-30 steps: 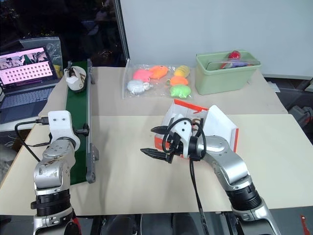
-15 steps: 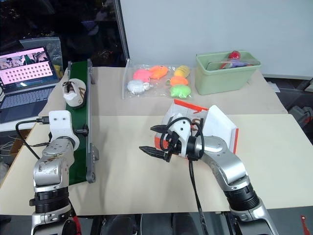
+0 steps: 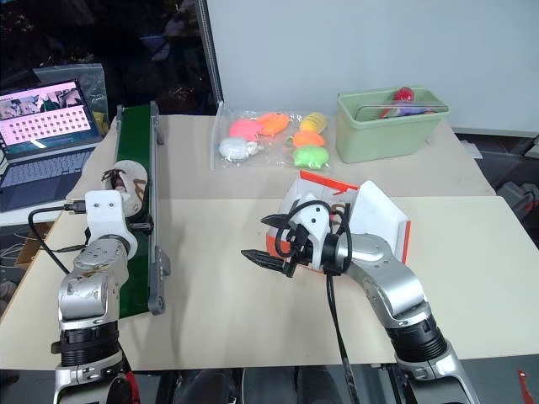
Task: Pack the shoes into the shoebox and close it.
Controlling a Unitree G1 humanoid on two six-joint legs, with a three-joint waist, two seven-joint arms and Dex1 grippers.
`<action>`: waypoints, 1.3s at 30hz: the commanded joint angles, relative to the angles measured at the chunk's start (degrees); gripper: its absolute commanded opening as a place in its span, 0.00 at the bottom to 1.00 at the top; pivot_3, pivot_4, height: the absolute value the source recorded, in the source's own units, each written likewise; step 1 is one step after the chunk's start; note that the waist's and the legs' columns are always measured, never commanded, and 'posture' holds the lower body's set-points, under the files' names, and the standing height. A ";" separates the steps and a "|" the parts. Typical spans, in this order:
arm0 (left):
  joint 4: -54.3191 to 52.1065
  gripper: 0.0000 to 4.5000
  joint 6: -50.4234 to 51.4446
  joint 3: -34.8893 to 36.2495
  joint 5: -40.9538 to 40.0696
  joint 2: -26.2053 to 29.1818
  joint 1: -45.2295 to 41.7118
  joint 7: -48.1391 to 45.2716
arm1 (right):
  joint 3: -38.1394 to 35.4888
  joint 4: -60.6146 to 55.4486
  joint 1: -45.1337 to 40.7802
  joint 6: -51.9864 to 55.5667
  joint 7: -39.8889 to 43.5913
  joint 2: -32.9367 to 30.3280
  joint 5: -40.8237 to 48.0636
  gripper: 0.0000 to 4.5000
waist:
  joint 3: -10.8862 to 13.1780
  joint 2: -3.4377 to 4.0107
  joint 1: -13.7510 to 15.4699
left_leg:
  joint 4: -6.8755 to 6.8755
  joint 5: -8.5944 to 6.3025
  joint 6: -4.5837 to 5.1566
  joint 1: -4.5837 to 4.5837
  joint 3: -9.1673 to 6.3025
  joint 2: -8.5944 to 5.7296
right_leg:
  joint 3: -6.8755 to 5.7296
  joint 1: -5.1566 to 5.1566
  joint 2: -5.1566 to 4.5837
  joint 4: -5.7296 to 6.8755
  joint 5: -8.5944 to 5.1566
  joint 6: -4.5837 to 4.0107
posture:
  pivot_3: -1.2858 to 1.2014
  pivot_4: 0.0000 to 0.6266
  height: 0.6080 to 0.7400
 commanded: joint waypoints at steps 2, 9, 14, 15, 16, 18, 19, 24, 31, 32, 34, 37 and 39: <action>-0.66 0.74 -1.10 1.30 -1.40 -0.78 -1.54 0.01 | -1.92 -2.27 -1.81 0.51 -0.51 0.39 1.42 1.00 | 0.00 0.00 0.03 | 0.00 0.00 0.00 0.00 0.00 0.00 | 0.00 0.00 0.00 0.00 0.00 0.00 | 0.52 0.24 0.92; -3.34 0.52 -5.22 0.94 -0.52 -0.20 -3.17 1.27 | -5.09 -0.79 -4.89 5.62 -4.69 3.26 4.92 1.00 | 0.00 0.00 0.03 | 0.02 0.05 -0.07 0.06 -0.01 0.00 | -0.01 0.04 0.00 0.07 0.02 -0.03 | 0.52 0.24 0.92; -7.83 0.52 -23.53 -9.37 8.73 6.38 -2.35 0.42 | -12.73 4.39 -10.18 16.86 -13.37 8.92 12.64 1.00 | 0.05 -0.09 0.06 | 0.02 0.07 -0.11 -0.07 -0.03 0.02 | -0.02 -0.08 0.00 0.05 0.05 -0.07 | 0.52 0.24 0.92; -8.41 0.52 -26.78 -11.06 9.66 6.91 -2.10 0.13 | -14.96 5.79 -11.32 19.59 -15.49 10.32 14.92 1.00 | 0.04 -0.08 0.08 | 0.00 0.07 -0.11 -0.12 -0.03 0.01 | -0.02 -0.11 -0.04 0.06 0.06 -0.10 | 0.52 0.24 0.92; -8.76 0.52 -29.32 -12.21 9.72 6.86 -1.86 -0.38 | -16.98 7.04 -12.31 22.07 -17.36 11.59 17.06 1.00 | 0.04 -0.08 0.16 | -0.01 0.06 -0.12 -0.16 -0.03 0.00 | -0.03 -0.12 -0.08 0.06 0.07 -0.10 | 0.52 0.24 0.92; -9.17 0.52 -31.74 -13.74 6.52 4.81 -1.42 -3.11 | -21.36 9.84 -14.36 27.39 -21.45 14.35 21.98 1.00 | 0.03 -0.06 0.50 | -0.05 0.06 -0.11 -0.21 -0.03 0.02 | -0.04 -0.11 -0.15 0.07 0.07 -0.09 | 0.52 0.24 0.92; -9.25 0.52 -32.22 -14.08 4.59 3.68 -1.25 -4.61 | -22.82 10.69 -15.07 29.28 -22.92 15.24 23.71 1.00 | 0.03 -0.06 0.58 | -0.07 0.06 -0.11 -0.24 -0.02 0.05 | -0.05 -0.11 -0.16 0.09 0.08 -0.09 | 0.52 0.24 0.92; -12.47 0.52 -28.72 -17.92 -7.33 -1.06 0.50 -15.38 | -30.15 15.24 -18.19 36.27 -30.05 19.19 33.04 1.00 | 0.03 -0.06 0.78 | -0.07 0.06 -0.10 -0.40 -0.02 0.02 | -0.12 -0.25 -0.10 0.10 0.09 -0.09 | 0.52 0.24 0.92; -17.20 0.52 -23.57 -21.07 -11.87 -0.69 0.89 -21.05 | -35.08 18.82 -21.85 39.02 -38.49 22.25 41.46 1.00 | 0.03 -0.05 -0.31 | -0.07 0.07 -0.09 -0.37 -0.01 0.03 | -0.12 -0.22 -0.02 0.09 0.08 -0.08 | 0.52 0.24 0.92; -18.13 0.52 -22.89 -21.45 -12.34 -0.56 1.55 -21.57 | -35.16 18.85 -21.86 39.24 -39.58 22.65 42.15 1.00 | 0.03 -0.05 -0.44 | -0.07 0.07 -0.09 -0.36 -0.01 0.03 | -0.12 -0.21 -0.02 0.09 0.09 -0.08 | 0.52 0.24 0.92; -19.32 0.52 -21.98 -21.80 -12.87 -0.31 2.30 -22.19 | -35.10 18.54 -21.63 39.35 -41.37 23.12 43.30 1.00 | 0.03 -0.04 -0.57 | -0.07 0.07 -0.09 -0.36 -0.01 0.03 | -0.12 -0.19 -0.01 0.09 0.08 -0.08 | 0.52 0.24 0.92; -20.16 0.52 -21.01 -22.19 -13.63 0.19 2.70 -23.18 | -34.79 17.95 -21.47 39.13 -43.48 23.57 45.22 1.00 | 0.03 -0.04 -0.49 | -0.07 0.07 -0.08 -0.37 -0.01 0.04 | -0.12 -0.19 0.00 0.08 0.08 -0.08 | 0.52 0.24 0.92; -20.40 0.52 -20.26 -21.95 -14.48 0.04 2.68 -23.43 | -34.52 17.65 -21.59 38.83 -44.98 24.04 46.56 1.00 | 0.03 -0.04 -0.47 | -0.06 0.07 -0.08 -0.36 -0.01 0.03 | -0.12 -0.19 0.00 0.07 0.08 -0.08 | 0.52 0.24 0.92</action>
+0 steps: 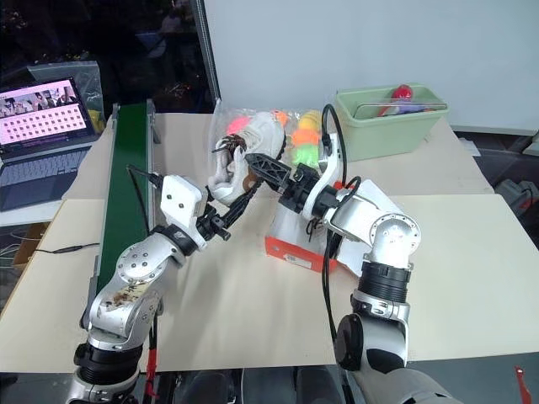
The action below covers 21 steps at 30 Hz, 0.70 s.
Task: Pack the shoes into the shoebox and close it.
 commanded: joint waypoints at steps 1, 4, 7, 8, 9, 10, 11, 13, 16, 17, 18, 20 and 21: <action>-3.62 0.52 0.60 -0.25 -2.43 -0.29 -0.28 -1.32 | 0.26 -2.06 -1.07 -0.45 -2.38 0.96 3.99 1.00 | 0.00 0.00 0.01 | 0.00 0.00 0.00 0.00 0.00 0.00 | 0.00 0.00 0.00 0.00 0.00 0.00 | 0.52 0.24 0.92; -3.42 0.52 2.08 0.53 -4.31 -0.78 -0.72 -1.43 | 1.20 -2.56 -0.99 -1.22 -3.49 1.48 4.71 1.00 | 0.00 0.00 -0.01 | 0.01 0.00 0.00 0.00 0.00 0.00 | 0.00 0.02 0.00 -0.02 0.00 0.00 | 0.52 0.24 0.92; -3.05 0.50 2.61 0.65 -4.74 -0.79 -1.07 -1.37 | 1.24 -2.55 -1.08 -2.07 -4.37 1.80 5.69 0.84 | 0.00 0.00 0.01 | 0.01 0.00 0.00 -0.01 0.00 0.01 | 0.00 0.00 0.02 -0.02 0.00 0.00 | 0.52 0.24 0.92; -2.83 0.50 2.69 0.71 -4.81 -0.74 -1.23 -1.33 | 1.22 -2.59 -1.17 -2.33 -4.56 1.88 5.99 0.76 | 0.00 0.00 0.01 | 0.01 0.00 0.00 -0.01 0.00 0.00 | 0.00 0.01 0.02 -0.01 0.00 0.00 | 0.52 0.24 0.92; -2.59 0.50 2.68 0.67 -4.76 -0.58 -1.40 -1.30 | 1.31 -2.76 -1.25 -2.58 -4.65 1.85 6.16 0.67 | 0.00 0.00 0.01 | 0.01 0.00 0.00 0.00 0.00 0.00 | 0.00 0.01 0.02 -0.02 0.00 0.00 | 0.52 0.24 0.92; -2.30 0.50 2.66 0.67 -4.79 -0.47 -1.55 -1.30 | 1.39 -2.82 -1.35 -2.82 -4.73 1.82 6.22 0.60 | 0.00 0.00 0.02 | 0.01 0.00 0.00 0.00 0.00 0.00 | 0.00 0.01 0.02 -0.02 0.00 0.00 | 0.52 0.24 0.92; -2.04 0.50 2.69 0.61 -4.75 -0.33 -1.66 -1.33 | 1.48 -2.86 -1.41 -3.03 -4.83 1.79 6.30 0.54 | 0.00 0.00 0.03 | 0.01 0.00 0.00 -0.01 0.00 0.00 | 0.00 0.01 0.01 -0.02 0.00 0.00 | 0.52 0.24 0.92; -1.71 0.50 2.67 0.46 -4.61 -0.12 -1.78 -1.40 | 1.61 -2.87 -1.45 -3.31 -5.01 1.71 6.47 0.38 | 0.00 0.00 -0.01 | 0.01 0.00 0.00 0.00 0.00 0.00 | 0.00 0.01 0.02 -0.03 0.00 0.00 | 0.52 0.24 0.92; -1.10 0.50 2.62 0.29 -4.51 -0.05 -2.03 -1.38 | 1.50 -2.71 -1.67 -3.53 -5.29 1.67 6.90 0.18 | 0.00 0.00 -0.03 | 0.01 0.00 0.00 0.00 0.00 0.01 | 0.00 0.01 0.03 -0.03 0.00 0.01 | 0.52 0.24 0.92; -0.84 0.50 2.70 0.15 -4.58 0.04 -2.13 -1.56 | 1.46 -2.67 -1.77 -3.52 -5.41 1.63 7.05 0.12 | 0.00 0.00 -0.01 | 0.01 0.00 0.00 0.00 0.00 0.01 | 0.00 0.01 0.03 -0.03 0.00 0.01 | 0.52 0.24 0.92; -0.67 0.50 2.73 -0.02 -4.65 0.15 -2.07 -1.77 | 1.42 -2.79 -1.78 -3.51 -5.59 1.64 7.29 0.09 | 0.00 0.00 0.01 | 0.01 0.00 0.00 0.00 0.00 0.01 | 0.00 0.01 0.03 -0.03 0.00 0.00 | 0.52 0.24 0.92; -0.39 0.50 2.51 -0.36 -4.62 0.31 -1.89 -2.10 | 1.21 -3.59 -1.69 -3.81 -5.99 1.93 8.23 0.08 | 0.00 0.00 0.01 | 0.01 0.00 0.00 -0.01 0.00 0.01 | 0.00 0.01 0.03 -0.04 0.00 0.00 | 0.52 0.24 0.92; -0.30 0.58 2.08 -0.18 -4.93 0.05 -1.63 -2.22 | 1.10 -4.26 -1.59 -4.25 -6.37 2.25 8.66 0.08 | 0.00 0.00 0.00 | 0.01 0.00 0.00 -0.01 0.00 0.01 | 0.00 0.01 0.03 -0.04 0.00 0.00 | 0.52 0.24 0.92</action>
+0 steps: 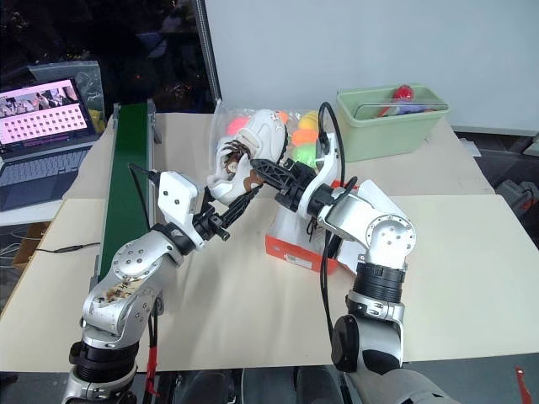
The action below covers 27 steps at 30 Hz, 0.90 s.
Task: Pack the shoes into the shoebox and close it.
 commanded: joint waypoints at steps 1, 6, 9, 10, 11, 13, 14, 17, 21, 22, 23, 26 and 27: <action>0.12 0.66 -0.71 -1.11 -0.96 -0.29 -0.17 -1.39 | 0.39 -4.54 -1.52 -2.32 -0.10 1.08 5.51 0.08 | 0.00 0.00 -0.01 | 0.00 0.00 0.00 0.00 0.00 0.00 | 0.00 0.00 0.00 0.00 0.00 0.00 | 0.52 0.24 0.92; 0.43 0.99 -1.52 -1.91 0.71 0.56 0.01 -1.69 | -0.32 -6.17 -1.14 -7.90 -3.66 2.72 5.32 0.08 | 0.00 0.00 -0.08 | 0.00 0.00 0.00 0.00 0.00 0.01 | 0.00 -0.01 0.01 0.00 0.00 0.00 | 0.52 0.24 0.92; 0.71 0.99 -1.64 -1.31 0.67 0.53 0.38 -1.26 | -1.18 -4.94 -2.51 -14.90 -6.80 2.31 -0.76 0.08 | 0.00 0.00 0.00 | 0.00 0.00 0.00 0.01 0.00 0.01 | 0.00 -0.01 0.02 -0.03 0.00 0.01 | 0.52 0.24 0.92; 0.79 0.99 -1.77 -1.18 0.65 0.69 0.64 -1.38 | -0.91 -3.97 -3.06 -17.34 -7.70 1.38 -4.19 0.08 | 0.00 0.01 0.11 | 0.00 0.00 0.00 0.02 0.00 0.01 | 0.00 -0.01 0.02 -0.06 -0.01 0.01 | 0.52 0.24 0.92; 0.80 0.99 -1.90 -1.33 0.90 1.11 0.92 -1.59 | -0.13 -3.31 -3.36 -19.15 -8.02 0.09 -7.56 0.08 | 0.01 0.01 0.21 | 0.00 0.00 0.00 0.01 0.00 -0.01 | 0.00 0.00 0.00 -0.08 -0.01 0.01 | 0.52 0.24 0.92; 0.85 0.99 -2.52 -1.86 1.56 2.13 1.53 -2.31 | 1.59 -2.52 -3.87 -20.97 -7.66 -2.75 -12.58 0.08 | 0.01 0.01 0.33 | 0.02 0.00 0.00 -0.02 0.00 -0.03 | 0.00 -0.01 -0.02 -0.09 -0.01 0.02 | 0.52 0.24 0.92; 0.89 0.99 -2.77 -2.09 1.83 2.67 1.80 -2.65 | 1.38 -1.63 -4.49 -21.41 -7.98 -3.74 -13.52 0.08 | 0.01 0.01 0.28 | 0.02 0.00 0.00 -0.02 0.00 -0.04 | 0.00 -0.01 -0.02 -0.08 -0.01 0.02 | 0.52 0.24 0.92; 1.15 0.99 -3.44 -2.62 2.60 4.04 2.24 -3.47 | 2.27 -0.26 -6.12 -19.49 -7.65 -8.25 -16.27 0.08 | 0.02 0.03 0.09 | -0.07 0.00 0.00 -0.02 0.01 0.00 | 0.00 -0.04 0.00 -0.02 -0.01 0.02 | 0.52 0.24 0.92; 2.41 0.99 -4.46 -2.52 2.98 4.82 2.05 -4.52 | 3.53 1.47 -8.65 -8.87 -9.78 -13.92 -15.91 0.08 | 0.04 0.08 -0.21 | -0.09 0.00 0.00 -0.01 0.08 0.01 | 0.06 -0.07 0.00 -0.03 -0.01 0.01 | 0.52 0.24 0.92; 2.94 0.99 -4.77 -2.52 2.99 4.92 1.80 -4.78 | 2.43 2.85 -9.94 -4.96 -11.43 -14.80 -14.44 0.08 | 0.04 0.08 -0.21 | -0.09 0.00 0.00 0.01 0.08 0.03 | 0.07 -0.07 0.01 -0.06 -0.02 0.01 | 0.52 0.24 0.92; 3.56 0.99 -5.09 -2.54 3.01 4.92 1.44 -4.98 | 1.89 4.90 -11.73 0.94 -12.99 -16.40 -13.96 0.08 | 0.03 0.09 -0.19 | -0.09 0.00 0.00 0.02 0.08 0.03 | 0.07 -0.07 0.02 -0.07 -0.02 0.00 | 0.52 0.24 0.92; 4.85 0.99 -5.92 -2.69 3.26 4.37 0.69 -4.84 | -1.35 8.63 -14.99 8.45 -16.67 -17.22 -13.03 0.08 | 0.03 0.09 0.06 | -0.09 0.01 0.02 0.05 0.09 0.03 | 0.07 -0.05 0.03 -0.19 -0.03 -0.02 | 0.52 0.24 0.92; 5.24 0.99 -6.17 -2.90 3.40 4.15 0.50 -4.75 | -2.95 10.52 -16.39 11.46 -18.25 -17.04 -13.00 0.08 | 0.03 0.09 0.10 | -0.09 0.01 0.02 0.04 0.09 0.02 | 0.07 -0.04 0.02 -0.21 -0.03 -0.02 | 0.52 0.24 0.92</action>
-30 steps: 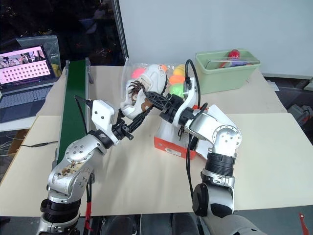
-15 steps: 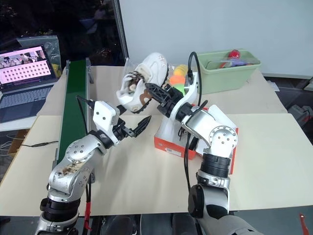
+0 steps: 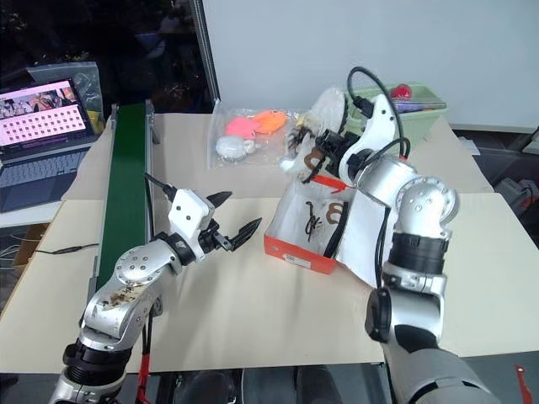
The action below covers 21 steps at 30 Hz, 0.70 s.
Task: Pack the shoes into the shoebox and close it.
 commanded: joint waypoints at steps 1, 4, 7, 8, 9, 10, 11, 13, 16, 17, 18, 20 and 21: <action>0.16 0.99 -2.33 -0.21 0.96 -0.78 -1.76 0.12 | -6.05 4.49 -5.36 10.52 -5.24 -0.22 1.46 0.08 | 0.00 0.00 0.05 | 0.00 0.00 0.00 -0.02 0.00 -0.01 | 0.00 0.00 -0.01 -0.03 0.00 0.00 | 0.52 0.24 0.92; 0.19 0.99 -2.72 -0.56 1.15 -1.19 -1.78 -0.11 | -11.23 9.38 -8.44 15.41 -10.14 1.32 -0.87 0.08 | 0.00 0.00 0.12 | -0.01 0.00 0.00 -0.11 0.00 -0.03 | -0.01 -0.02 -0.04 0.01 0.01 0.00 | 0.52 0.24 0.92; 0.05 0.99 -2.95 -0.65 1.43 -1.51 -1.49 -0.21 | -13.62 11.01 -10.04 17.99 -10.86 1.90 -3.48 0.08 | 0.00 0.01 0.14 | -0.02 0.00 0.01 -0.13 0.00 -0.03 | -0.03 -0.02 -0.04 0.12 0.01 0.00 | 0.52 0.24 0.92; -0.05 0.99 -2.98 -0.70 1.55 -1.56 -1.35 -0.22 | -14.18 11.22 -10.47 18.80 -10.77 2.09 -4.51 0.08 | 0.00 0.01 0.14 | -0.03 0.00 0.01 -0.13 0.00 -0.02 | -0.03 -0.02 -0.04 0.11 0.01 0.00 | 0.52 0.24 0.92; -0.18 0.99 -3.02 -0.76 1.66 -1.60 -1.21 -0.22 | -14.70 11.60 -10.86 19.51 -10.68 2.28 -5.52 0.08 | 0.00 0.01 0.13 | -0.03 0.00 0.01 -0.13 0.00 -0.03 | -0.03 -0.02 -0.04 0.11 0.01 0.00 | 0.52 0.24 0.92; -0.34 0.99 -3.00 -0.77 1.70 -1.69 -1.09 -0.19 | -15.09 12.17 -11.14 19.91 -10.62 2.45 -6.37 0.08 | 0.00 0.01 0.11 | -0.03 0.00 0.01 -0.12 0.00 -0.03 | -0.03 -0.02 -0.04 0.08 0.01 0.00 | 0.52 0.24 0.92; -0.52 0.99 -2.96 -0.77 1.73 -1.77 -0.97 -0.16 | -15.13 12.79 -11.26 20.12 -10.41 2.53 -7.13 0.08 | 0.00 0.01 0.10 | -0.03 0.00 0.01 -0.11 0.00 -0.03 | -0.03 -0.02 -0.04 0.04 0.01 0.00 | 0.52 0.24 0.92; -0.84 0.99 -2.90 -0.74 1.79 -1.89 -0.73 -0.04 | -14.47 14.29 -11.11 20.19 -9.83 2.65 -7.93 0.08 | 0.00 0.01 0.00 | -0.03 0.00 0.01 -0.10 0.00 -0.03 | -0.03 -0.02 -0.04 -0.09 0.01 0.00 | 0.52 0.24 0.92; -1.09 0.99 -2.85 -0.69 1.97 -1.95 -0.48 0.08 | -13.05 16.59 -10.83 20.19 -8.90 2.97 -8.49 0.08 | 0.00 0.02 -0.15 | -0.03 0.00 0.01 -0.09 0.00 -0.02 | -0.02 -0.02 -0.01 -0.10 0.00 0.00 | 0.52 0.24 0.92; -1.17 0.99 -2.82 -0.66 2.02 -1.97 -0.40 0.16 | -12.76 17.00 -10.75 20.19 -8.53 3.12 -8.80 0.08 | 0.00 0.02 -0.18 | -0.03 0.00 0.01 -0.10 0.00 -0.02 | -0.02 -0.03 -0.02 -0.09 0.00 0.00 | 0.52 0.24 0.92; -1.14 0.99 -2.84 -0.66 2.10 -1.99 -0.40 0.22 | -11.80 17.63 -10.55 20.19 -7.75 3.07 -9.23 0.08 | 0.00 0.02 -0.18 | -0.03 0.00 0.01 -0.10 0.00 -0.02 | -0.02 -0.03 -0.02 -0.10 0.00 0.00 | 0.52 0.24 0.92; -1.39 0.99 -2.66 -0.62 2.13 -2.09 -0.31 0.38 | -9.75 18.67 -9.90 20.19 -5.43 3.08 -10.81 0.08 | 0.00 0.02 -0.13 | -0.03 0.00 0.01 -0.10 0.00 -0.02 | -0.02 -0.02 -0.02 -0.09 0.01 0.00 | 0.52 0.24 0.92; -1.58 0.99 -2.54 -0.60 2.12 -2.15 -0.22 0.45 | -9.02 19.17 -9.64 20.19 -4.42 3.06 -11.59 0.08 | 0.00 0.02 -0.09 | -0.03 0.00 0.01 -0.10 0.00 -0.02 | -0.02 -0.02 -0.02 -0.09 0.01 0.00 | 0.52 0.24 0.92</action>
